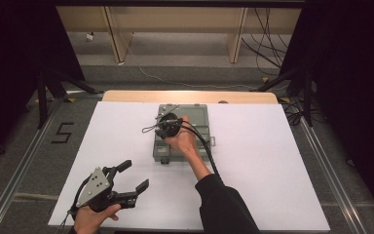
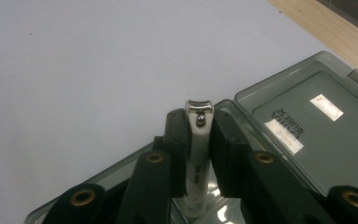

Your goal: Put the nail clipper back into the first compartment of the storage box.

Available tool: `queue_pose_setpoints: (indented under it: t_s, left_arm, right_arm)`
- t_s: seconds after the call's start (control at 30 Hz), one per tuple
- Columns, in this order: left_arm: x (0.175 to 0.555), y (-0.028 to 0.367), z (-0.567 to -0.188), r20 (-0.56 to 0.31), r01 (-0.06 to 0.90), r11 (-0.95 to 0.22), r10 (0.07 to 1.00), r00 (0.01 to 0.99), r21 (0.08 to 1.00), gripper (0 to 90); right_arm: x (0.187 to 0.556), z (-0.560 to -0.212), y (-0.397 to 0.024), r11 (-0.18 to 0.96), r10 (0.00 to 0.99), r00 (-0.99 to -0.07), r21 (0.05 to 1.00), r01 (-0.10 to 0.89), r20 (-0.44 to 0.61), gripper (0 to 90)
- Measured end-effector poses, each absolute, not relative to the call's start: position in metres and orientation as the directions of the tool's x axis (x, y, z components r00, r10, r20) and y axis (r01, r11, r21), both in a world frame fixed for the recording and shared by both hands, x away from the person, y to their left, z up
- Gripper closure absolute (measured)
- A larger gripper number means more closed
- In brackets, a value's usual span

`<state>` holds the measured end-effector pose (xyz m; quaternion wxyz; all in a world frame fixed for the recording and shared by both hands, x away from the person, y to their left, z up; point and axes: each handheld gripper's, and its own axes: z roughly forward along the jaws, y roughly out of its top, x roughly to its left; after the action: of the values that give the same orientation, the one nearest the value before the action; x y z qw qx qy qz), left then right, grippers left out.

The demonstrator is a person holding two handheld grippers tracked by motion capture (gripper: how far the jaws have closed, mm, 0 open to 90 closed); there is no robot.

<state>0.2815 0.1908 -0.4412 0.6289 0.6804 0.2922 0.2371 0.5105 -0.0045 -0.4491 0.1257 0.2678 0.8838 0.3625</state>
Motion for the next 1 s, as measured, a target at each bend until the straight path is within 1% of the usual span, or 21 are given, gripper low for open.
queue_pose_setpoints:
  t_s: [0.03, 0.17, 0.27, 0.3, 0.33, 0.4, 0.47, 0.5, 0.53, 0.57, 0.63, 0.73, 0.8, 0.83, 0.93, 1.0]
  left_arm:
    - [0.282, 0.190, -0.442, -0.051, 0.094, -0.024, 0.691, 0.721, 0.995, 15.8]
    - [0.282, 0.191, -0.441, -0.043, 0.090, -0.031, 0.691, 0.721, 0.996, 15.7]
    - [0.281, 0.191, -0.441, -0.045, 0.102, -0.040, 0.697, 0.716, 0.994, 15.8]
    - [0.281, 0.191, -0.441, -0.046, 0.101, -0.038, 0.696, 0.716, 0.994, 15.7]
    - [0.282, 0.191, -0.441, -0.044, 0.099, -0.039, 0.697, 0.716, 0.994, 15.8]
    - [0.281, 0.190, -0.442, -0.045, 0.102, -0.041, 0.696, 0.717, 0.994, 15.8]
    - [0.281, 0.190, -0.442, -0.046, 0.105, -0.043, 0.696, 0.717, 0.994, 15.7]
    - [0.281, 0.191, -0.442, -0.046, 0.106, -0.044, 0.696, 0.716, 0.993, 15.8]
    - [0.281, 0.191, -0.442, -0.045, 0.107, -0.046, 0.697, 0.716, 0.993, 15.8]
    - [0.282, 0.191, -0.442, -0.045, 0.107, -0.046, 0.697, 0.715, 0.993, 15.7]
    - [0.282, 0.191, -0.442, -0.046, 0.108, -0.045, 0.698, 0.715, 0.993, 15.7]
    - [0.283, 0.190, -0.443, -0.043, 0.097, -0.039, 0.693, 0.720, 0.995, 15.7]
    - [0.282, 0.191, -0.443, -0.044, 0.108, -0.048, 0.699, 0.713, 0.993, 15.8]
    - [0.283, 0.191, -0.443, -0.040, 0.104, -0.050, 0.699, 0.715, 0.993, 15.7]
    - [0.284, 0.191, -0.443, -0.032, 0.099, -0.055, 0.700, 0.713, 0.994, 15.7]
    - [0.283, 0.191, -0.443, -0.040, 0.105, -0.050, 0.700, 0.713, 0.993, 15.8]
  right_arm:
    - [0.511, -0.451, -0.004, 0.592, 0.568, -0.822, 0.715, 0.372, -0.044, 77.2]
    - [0.513, -0.453, -0.005, 0.600, 0.578, -0.816, 0.695, 0.396, -0.035, 76.2]
    - [0.513, -0.451, -0.006, 0.576, 0.598, -0.801, 0.704, 0.415, -0.017, 73.1]
    - [0.513, -0.449, -0.007, 0.582, 0.595, -0.804, 0.701, 0.412, -0.021, 72.7]
    - [0.515, -0.449, -0.007, 0.580, 0.587, -0.808, 0.720, 0.380, -0.046, 71.8]
    - [0.513, -0.445, -0.008, 0.567, 0.598, -0.801, 0.723, 0.395, -0.032, 70.0]
    - [0.513, -0.442, -0.010, 0.563, 0.601, -0.799, 0.728, 0.392, -0.034, 66.1]
    - [0.512, -0.439, -0.012, 0.566, 0.603, -0.798, 0.716, 0.409, -0.021, 64.6]
    - [0.512, -0.438, -0.013, 0.565, 0.605, -0.795, 0.726, 0.392, -0.041, 63.0]
    - [0.512, -0.436, -0.015, 0.555, 0.609, -0.792, 0.733, 0.393, -0.036, 61.1]
    - [0.511, -0.431, -0.018, 0.556, 0.606, -0.795, 0.727, 0.402, -0.024, 55.8]
    - [0.509, -0.425, -0.023, 0.558, 0.601, -0.798, 0.741, 0.373, -0.051, 46.5]
    - [0.504, -0.416, -0.027, 0.566, 0.594, -0.803, 0.739, 0.366, -0.057, 43.2]
    - [0.501, -0.413, -0.028, 0.549, 0.600, -0.798, 0.753, 0.363, -0.052, 41.7]
    - [0.493, -0.399, -0.032, 0.544, 0.587, -0.808, 0.767, 0.340, -0.058, 38.2]
    - [0.487, -0.390, -0.035, 0.561, 0.562, -0.823, 0.766, 0.313, -0.075, 36.2]
